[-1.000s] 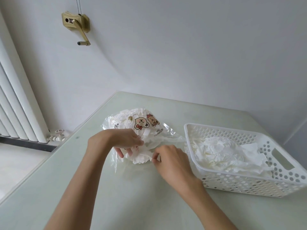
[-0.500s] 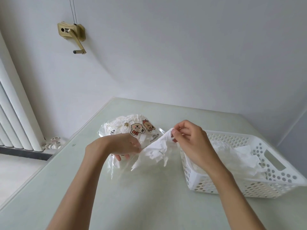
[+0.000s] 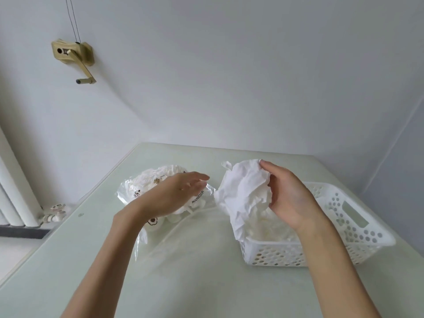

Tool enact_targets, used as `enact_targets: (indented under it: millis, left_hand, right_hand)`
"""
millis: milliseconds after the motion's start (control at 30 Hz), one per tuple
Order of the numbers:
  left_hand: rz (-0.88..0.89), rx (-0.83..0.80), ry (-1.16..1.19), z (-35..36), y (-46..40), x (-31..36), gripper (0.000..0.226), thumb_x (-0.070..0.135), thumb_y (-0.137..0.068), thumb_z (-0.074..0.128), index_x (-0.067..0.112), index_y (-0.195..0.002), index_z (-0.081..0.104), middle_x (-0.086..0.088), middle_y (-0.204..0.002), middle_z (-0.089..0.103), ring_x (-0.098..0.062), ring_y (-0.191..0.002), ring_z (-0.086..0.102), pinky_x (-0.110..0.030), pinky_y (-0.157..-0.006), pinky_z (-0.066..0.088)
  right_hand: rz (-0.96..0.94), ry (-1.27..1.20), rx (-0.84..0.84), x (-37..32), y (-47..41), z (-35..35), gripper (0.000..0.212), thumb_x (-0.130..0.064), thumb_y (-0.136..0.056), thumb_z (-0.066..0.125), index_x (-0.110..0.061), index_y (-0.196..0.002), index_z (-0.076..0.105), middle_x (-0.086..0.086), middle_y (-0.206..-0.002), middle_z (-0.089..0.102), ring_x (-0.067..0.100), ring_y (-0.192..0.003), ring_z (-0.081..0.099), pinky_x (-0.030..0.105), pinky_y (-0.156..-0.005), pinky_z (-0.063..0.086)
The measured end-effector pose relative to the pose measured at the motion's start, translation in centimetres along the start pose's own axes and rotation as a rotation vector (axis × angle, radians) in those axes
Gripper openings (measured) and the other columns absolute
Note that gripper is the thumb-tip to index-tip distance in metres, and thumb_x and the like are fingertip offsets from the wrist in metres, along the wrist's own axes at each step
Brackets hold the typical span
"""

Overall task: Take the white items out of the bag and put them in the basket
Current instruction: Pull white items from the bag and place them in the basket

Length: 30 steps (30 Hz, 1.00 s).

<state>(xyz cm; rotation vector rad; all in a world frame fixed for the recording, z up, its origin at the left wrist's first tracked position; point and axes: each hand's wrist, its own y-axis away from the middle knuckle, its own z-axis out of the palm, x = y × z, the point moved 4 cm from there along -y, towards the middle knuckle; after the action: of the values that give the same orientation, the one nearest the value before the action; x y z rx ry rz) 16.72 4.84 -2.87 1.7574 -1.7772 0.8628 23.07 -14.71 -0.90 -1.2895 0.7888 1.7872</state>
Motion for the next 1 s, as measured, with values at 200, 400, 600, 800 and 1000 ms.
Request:
enact_targets:
  millis: [200,400,600,800,1000]
  left_hand:
    - [0.137,-0.124,0.321,3.8,-0.4,4.3,0.041,0.052,-0.091,0.052,0.013,-0.081,0.059,0.011,-0.07,0.058,-0.006,-0.064,0.053,-0.017,-0.067,0.042]
    - [-0.033,0.264,0.647,4.6,-1.1,4.6,0.008,0.018,-0.091,0.064,0.016,-0.088,0.072,0.004,-0.07,0.073,-0.007,-0.064,0.068,-0.017,-0.057,0.051]
    - [-0.199,0.194,1.104,4.5,-1.3,4.0,0.024,0.022,-0.094,0.058,0.002,-0.103,0.069,-0.009,-0.084,0.071,-0.014,-0.066,0.068,-0.021,-0.057,0.055]
    - [-0.215,-0.024,1.522,4.2,-1.1,4.4,0.022,0.014,-0.096,0.046,-0.001,-0.102,0.061,-0.007,-0.075,0.067,-0.013,-0.063,0.066,-0.02,-0.063,0.056]
    - [-0.21,-0.083,1.634,3.8,-0.7,4.6,0.029,0.005,-0.097,0.037,-0.008,-0.106,0.061,-0.017,-0.095,0.071,-0.022,-0.079,0.073,-0.029,-0.075,0.059]
  right_hand:
    - [-0.039,0.009,0.016,-0.2,0.1,-0.4,0.019,-0.022,-0.097,0.048,-0.01,-0.093,0.062,0.005,-0.083,0.059,0.019,-0.081,0.056,0.027,-0.065,0.042]
    - [-0.282,0.626,0.353,-1.0,0.2,-2.8,0.025,-0.037,-0.093,0.056,-0.025,-0.115,0.051,-0.006,-0.114,0.058,0.007,-0.099,0.057,0.021,-0.079,0.043]
    - [-0.403,1.022,0.19,-2.9,3.2,-0.8,0.077,-0.068,-0.063,0.068,-0.038,-0.127,0.036,-0.021,-0.119,0.041,-0.003,-0.107,0.045,0.019,-0.084,0.041]
    - [-0.68,1.512,-0.088,-1.6,4.1,2.5,0.063,-0.043,-0.061,0.084,-0.045,-0.112,0.046,-0.02,-0.12,0.026,0.001,-0.119,0.023,0.019,-0.101,0.027]
    - [-0.936,1.432,0.184,-1.7,3.5,1.7,0.012,-0.033,-0.085,0.069,-0.031,-0.097,0.068,-0.012,-0.105,0.05,0.008,-0.104,0.043,0.023,-0.091,0.035]
